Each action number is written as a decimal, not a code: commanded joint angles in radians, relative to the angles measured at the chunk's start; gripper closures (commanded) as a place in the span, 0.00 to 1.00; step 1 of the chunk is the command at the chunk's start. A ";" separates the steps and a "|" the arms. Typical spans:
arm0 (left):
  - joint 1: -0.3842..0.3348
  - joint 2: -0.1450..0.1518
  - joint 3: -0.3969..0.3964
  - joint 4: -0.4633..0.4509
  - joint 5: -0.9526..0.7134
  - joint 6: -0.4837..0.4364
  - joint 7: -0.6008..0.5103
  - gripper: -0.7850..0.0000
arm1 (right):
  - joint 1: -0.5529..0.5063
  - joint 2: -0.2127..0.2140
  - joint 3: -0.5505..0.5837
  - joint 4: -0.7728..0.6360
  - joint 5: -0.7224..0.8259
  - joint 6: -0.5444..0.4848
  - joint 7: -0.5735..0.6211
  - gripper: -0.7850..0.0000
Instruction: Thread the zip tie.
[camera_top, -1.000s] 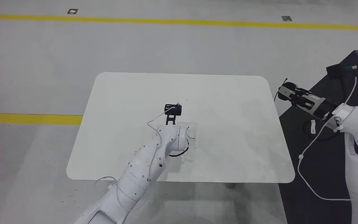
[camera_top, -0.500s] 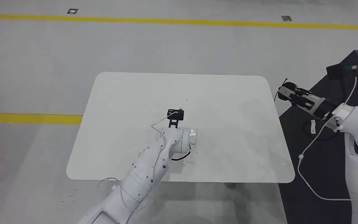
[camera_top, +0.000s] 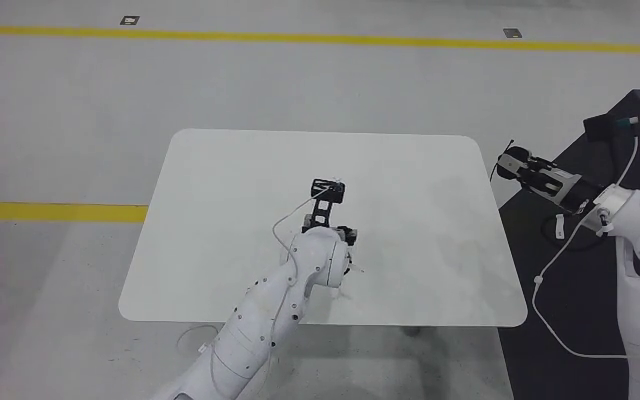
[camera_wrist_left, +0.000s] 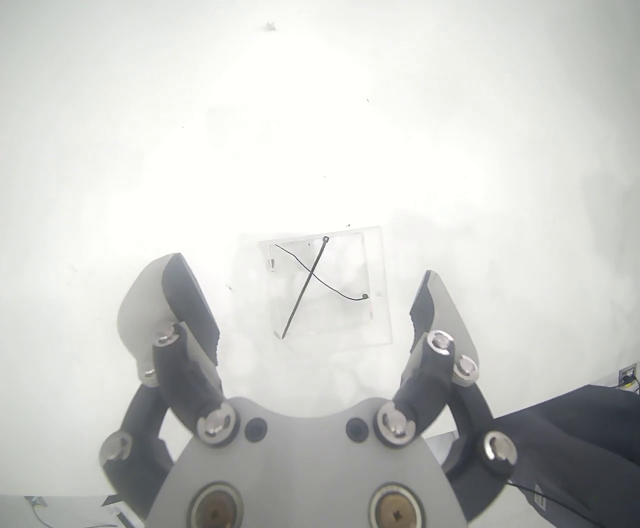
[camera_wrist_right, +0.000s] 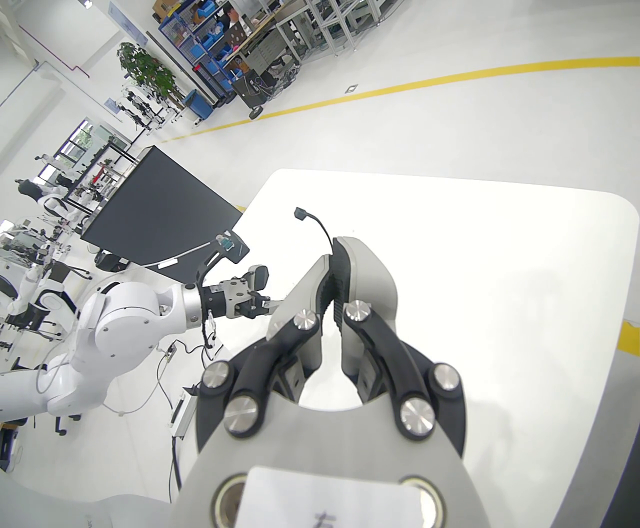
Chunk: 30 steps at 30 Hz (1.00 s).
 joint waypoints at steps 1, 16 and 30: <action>0.000 0.000 0.000 0.000 0.000 0.005 -0.001 0.00 | 0.000 0.000 0.000 0.000 0.000 0.000 0.000 1.00; -0.128 -0.066 0.122 0.114 0.087 -0.156 -0.246 0.12 | 0.000 0.000 0.000 0.000 0.000 0.000 0.000 1.00; -0.144 -0.080 0.058 0.164 -0.128 -0.287 -0.247 0.00 | 0.000 0.000 0.000 0.000 0.000 0.000 0.000 1.00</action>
